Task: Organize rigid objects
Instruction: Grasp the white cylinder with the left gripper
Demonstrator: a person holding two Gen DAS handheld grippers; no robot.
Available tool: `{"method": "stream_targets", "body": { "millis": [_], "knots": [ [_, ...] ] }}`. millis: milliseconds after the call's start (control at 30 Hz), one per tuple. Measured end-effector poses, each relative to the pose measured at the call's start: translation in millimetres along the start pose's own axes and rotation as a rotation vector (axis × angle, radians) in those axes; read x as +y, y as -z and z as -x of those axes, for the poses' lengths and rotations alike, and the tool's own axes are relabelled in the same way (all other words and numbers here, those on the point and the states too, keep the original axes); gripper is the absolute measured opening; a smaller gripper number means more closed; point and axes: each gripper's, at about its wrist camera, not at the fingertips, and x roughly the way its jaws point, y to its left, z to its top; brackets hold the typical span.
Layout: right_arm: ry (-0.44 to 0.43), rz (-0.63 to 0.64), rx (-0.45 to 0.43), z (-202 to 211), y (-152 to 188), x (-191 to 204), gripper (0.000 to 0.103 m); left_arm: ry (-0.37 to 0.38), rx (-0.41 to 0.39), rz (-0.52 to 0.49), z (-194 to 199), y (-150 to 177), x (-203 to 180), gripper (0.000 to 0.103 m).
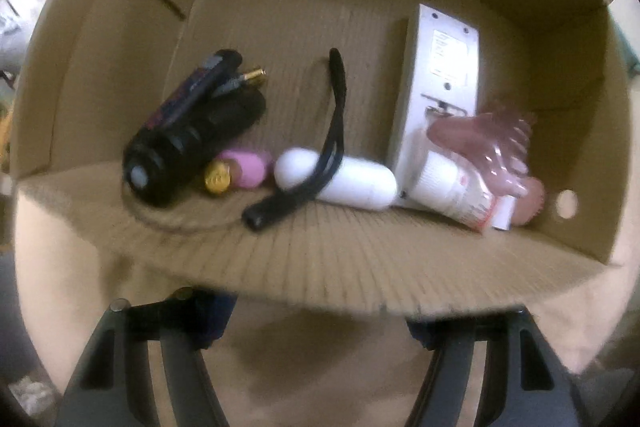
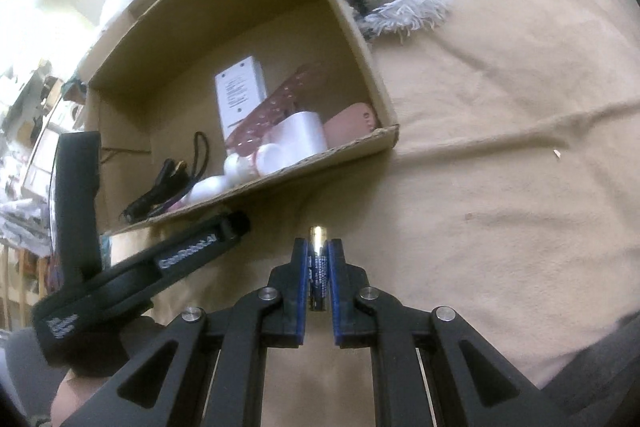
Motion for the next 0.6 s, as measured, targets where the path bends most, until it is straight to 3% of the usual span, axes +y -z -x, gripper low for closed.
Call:
{"method": "stream_targets", "body": {
  "millis": [33,100,433,600],
  "knots": [
    [-0.002,-0.003,0.000,-0.4,-0.6,-0.4,0.011,-0.003,0.000,0.003,-2.8,-1.7,0.1,0.066],
    [-0.004,-0.003,-0.004,-1.1,-0.4,1.2,0.011,-0.013,-0.006,0.008,-4.0,-3.9,1.3,0.046],
    [0.005,0.005,-0.033,8.5,1.8,2.0,0.011,-0.042,-0.032,0.006,17.2,6.7,25.2,0.043],
    [0.012,0.034,-0.058,16.0,1.2,8.0,0.011,-0.053,-0.092,-0.003,42.6,18.7,52.3,0.043]
  ]
}}
